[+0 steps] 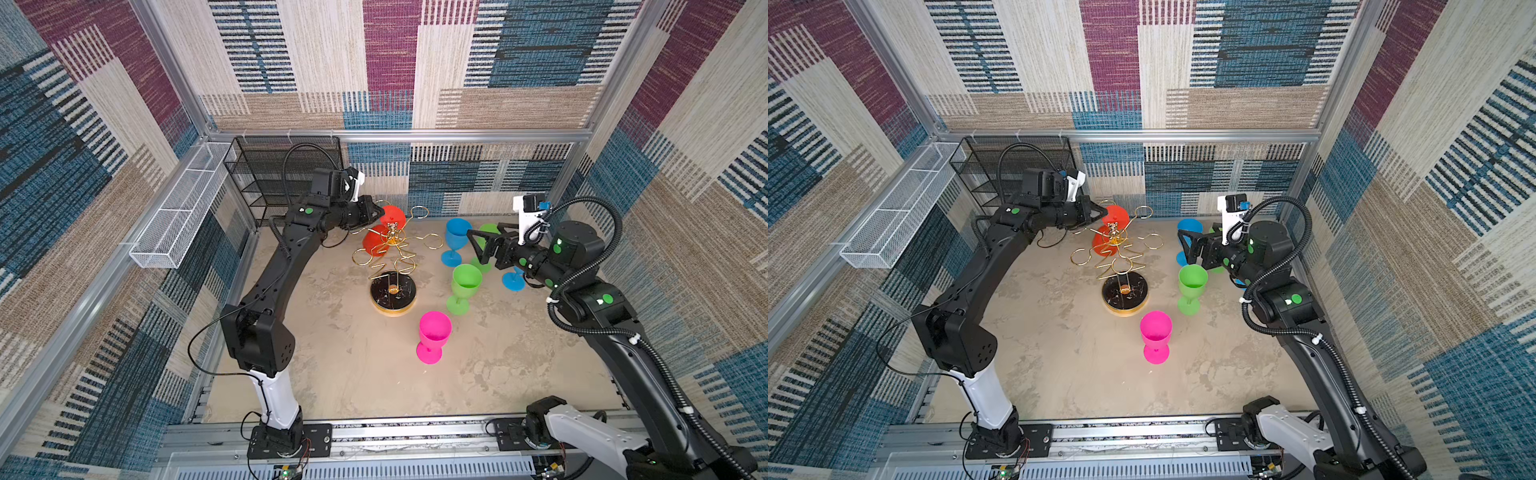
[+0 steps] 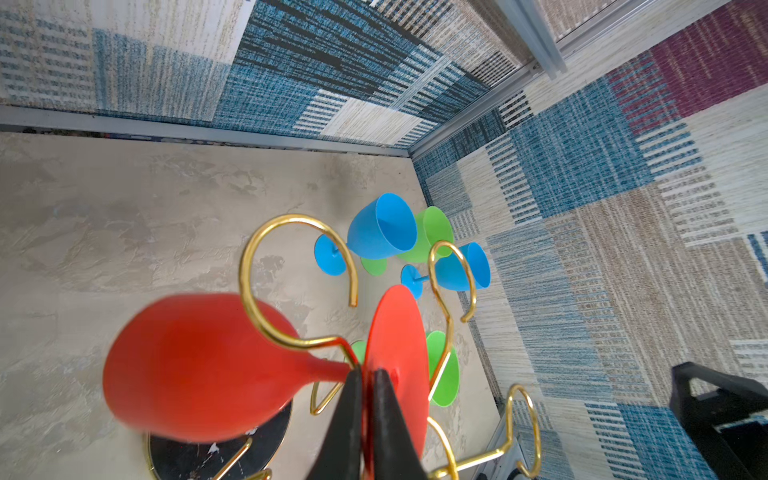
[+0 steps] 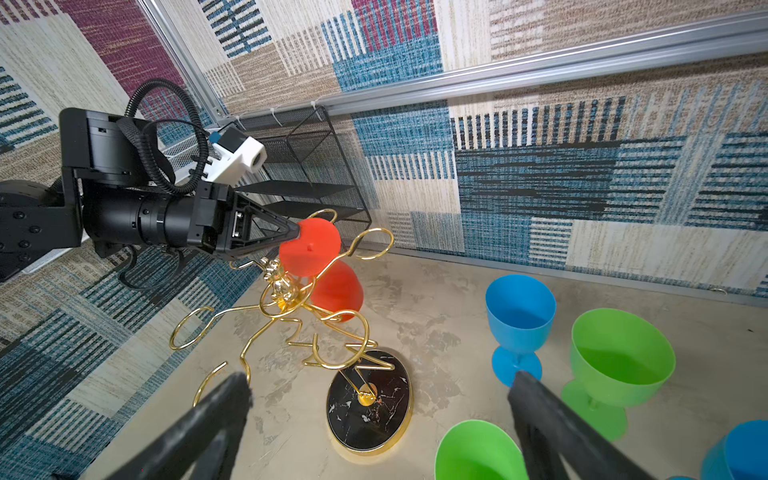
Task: Take the wine glass off the wine glass rack
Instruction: 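Pull the red glass toward the robot with the left gripper while the right gripper waits, then lift the red glass up and away from the rack hooks with the left gripper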
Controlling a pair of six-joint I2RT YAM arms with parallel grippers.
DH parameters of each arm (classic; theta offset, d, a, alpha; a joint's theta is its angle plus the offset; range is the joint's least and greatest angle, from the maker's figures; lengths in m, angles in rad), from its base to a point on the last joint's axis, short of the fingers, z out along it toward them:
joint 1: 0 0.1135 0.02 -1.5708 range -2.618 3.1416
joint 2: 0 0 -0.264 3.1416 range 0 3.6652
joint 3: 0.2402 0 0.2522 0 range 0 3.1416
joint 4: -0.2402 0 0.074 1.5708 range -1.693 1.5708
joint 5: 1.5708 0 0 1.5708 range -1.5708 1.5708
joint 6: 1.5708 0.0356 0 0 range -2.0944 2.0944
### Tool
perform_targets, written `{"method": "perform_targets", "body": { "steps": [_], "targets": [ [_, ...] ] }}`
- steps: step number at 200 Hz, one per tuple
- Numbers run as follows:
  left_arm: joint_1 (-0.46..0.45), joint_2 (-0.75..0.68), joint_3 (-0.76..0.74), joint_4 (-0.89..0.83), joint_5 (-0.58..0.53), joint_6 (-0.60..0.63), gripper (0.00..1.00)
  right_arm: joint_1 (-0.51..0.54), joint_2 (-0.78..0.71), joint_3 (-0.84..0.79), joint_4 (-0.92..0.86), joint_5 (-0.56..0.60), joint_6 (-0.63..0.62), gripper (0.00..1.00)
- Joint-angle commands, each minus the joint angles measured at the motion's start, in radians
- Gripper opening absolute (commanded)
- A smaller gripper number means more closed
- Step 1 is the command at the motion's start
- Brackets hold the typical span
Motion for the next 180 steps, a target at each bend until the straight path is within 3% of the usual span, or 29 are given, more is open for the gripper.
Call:
{"method": "perform_targets", "body": {
  "steps": [1,48,180],
  "targets": [
    [-0.001,-0.006,-0.004,0.006,-0.002,-0.027,0.06,-0.001,-0.005,0.0,0.018,0.011,-0.007,0.99],
    [-0.001,-0.007,-0.008,0.027,0.046,-0.05,0.0,0.001,-0.01,0.001,0.016,0.012,-0.008,0.99],
    [0.022,-0.013,-0.055,0.215,0.19,-0.223,0.0,0.001,-0.023,0.001,0.006,0.017,-0.006,0.99]
  ]
}}
